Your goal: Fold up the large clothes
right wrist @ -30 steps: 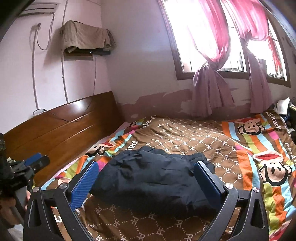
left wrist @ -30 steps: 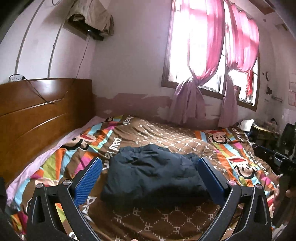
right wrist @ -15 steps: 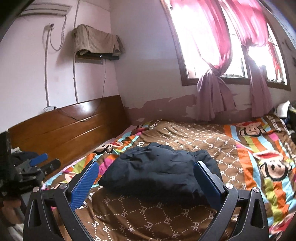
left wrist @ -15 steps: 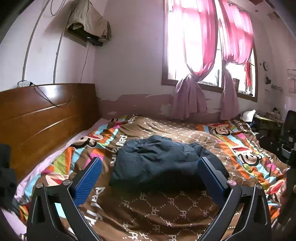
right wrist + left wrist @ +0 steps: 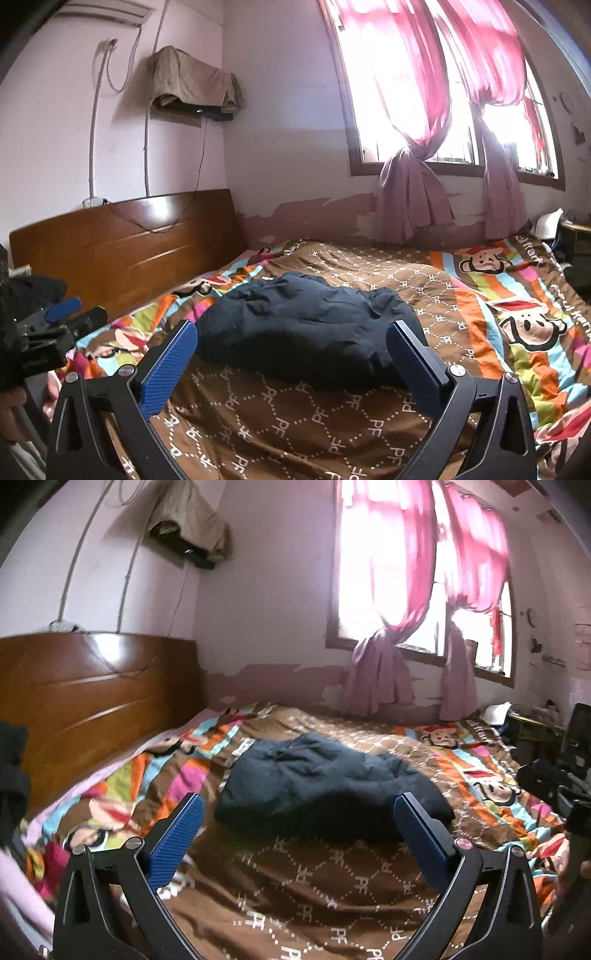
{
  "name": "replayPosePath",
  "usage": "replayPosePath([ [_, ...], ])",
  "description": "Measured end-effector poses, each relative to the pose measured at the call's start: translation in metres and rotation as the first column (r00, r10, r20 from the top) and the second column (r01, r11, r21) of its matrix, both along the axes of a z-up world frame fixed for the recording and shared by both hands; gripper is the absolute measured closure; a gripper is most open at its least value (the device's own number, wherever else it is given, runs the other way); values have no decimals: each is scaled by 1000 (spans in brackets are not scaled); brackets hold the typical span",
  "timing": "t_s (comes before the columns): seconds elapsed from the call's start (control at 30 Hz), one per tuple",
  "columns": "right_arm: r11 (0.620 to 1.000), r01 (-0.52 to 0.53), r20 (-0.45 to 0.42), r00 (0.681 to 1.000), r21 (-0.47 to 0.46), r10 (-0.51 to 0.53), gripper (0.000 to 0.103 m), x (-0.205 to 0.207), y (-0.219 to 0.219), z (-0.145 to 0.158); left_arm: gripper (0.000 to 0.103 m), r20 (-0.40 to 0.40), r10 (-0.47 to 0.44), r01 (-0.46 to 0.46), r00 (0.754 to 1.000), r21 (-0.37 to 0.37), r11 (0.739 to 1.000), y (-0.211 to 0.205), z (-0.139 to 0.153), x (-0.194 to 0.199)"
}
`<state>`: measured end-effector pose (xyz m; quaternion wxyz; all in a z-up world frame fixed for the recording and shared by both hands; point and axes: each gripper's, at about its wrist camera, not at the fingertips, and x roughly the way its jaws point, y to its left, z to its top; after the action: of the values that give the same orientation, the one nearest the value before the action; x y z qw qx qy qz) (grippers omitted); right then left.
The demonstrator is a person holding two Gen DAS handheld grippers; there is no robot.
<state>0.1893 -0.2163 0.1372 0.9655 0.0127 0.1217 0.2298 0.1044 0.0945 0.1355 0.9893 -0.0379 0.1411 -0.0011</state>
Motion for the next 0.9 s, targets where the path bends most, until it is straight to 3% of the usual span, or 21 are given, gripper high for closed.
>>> replayPosePath([
  [0.23, 999, -20, -10, 1000, -37, 20, 0, -12, 10, -28, 2, -40, 68, -66, 997, 40, 997, -5, -29, -5],
  [0.6, 999, -27, -102, 995, -43, 23, 0, -10, 14, -63, 2, -88, 48, -40, 995, 93, 995, -17, -49, -6],
  [0.9, 999, -17, -129, 992, -46, 11, 0, -6, 13, -71, 2, -91, 31, -20, 995, 122, 992, -25, -55, -5],
])
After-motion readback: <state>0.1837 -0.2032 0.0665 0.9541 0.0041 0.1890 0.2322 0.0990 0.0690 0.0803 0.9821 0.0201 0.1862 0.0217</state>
